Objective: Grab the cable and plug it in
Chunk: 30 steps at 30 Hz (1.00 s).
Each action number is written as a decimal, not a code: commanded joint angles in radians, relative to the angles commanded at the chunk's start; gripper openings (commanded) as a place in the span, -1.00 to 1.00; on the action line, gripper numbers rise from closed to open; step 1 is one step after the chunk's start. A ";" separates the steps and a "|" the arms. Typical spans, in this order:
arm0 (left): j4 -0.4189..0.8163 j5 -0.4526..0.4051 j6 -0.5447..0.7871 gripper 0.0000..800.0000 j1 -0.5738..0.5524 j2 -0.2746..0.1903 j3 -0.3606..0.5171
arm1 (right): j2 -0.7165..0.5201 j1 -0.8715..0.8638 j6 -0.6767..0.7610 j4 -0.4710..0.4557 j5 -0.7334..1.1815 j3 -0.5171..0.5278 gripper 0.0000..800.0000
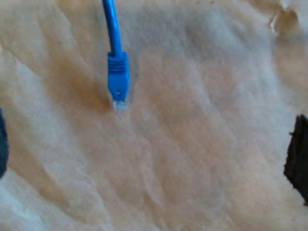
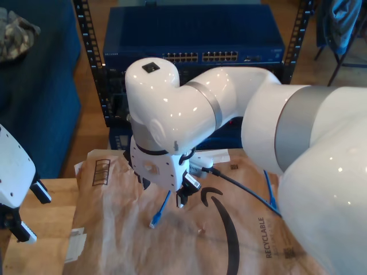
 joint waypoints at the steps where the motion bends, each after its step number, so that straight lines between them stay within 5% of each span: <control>1: 0.000 -0.006 0.000 1.00 -0.002 0.002 0.009 | 0.008 0.000 0.005 0.000 -0.014 0.005 1.00; 18: 0.000 -0.048 -0.002 1.00 -0.003 0.034 0.040 | 0.058 0.000 0.149 -0.003 -0.198 0.143 1.00; 30: 0.000 -0.049 -0.002 1.00 -0.003 0.043 0.040 | 0.103 0.002 0.146 -0.006 -0.203 0.098 0.99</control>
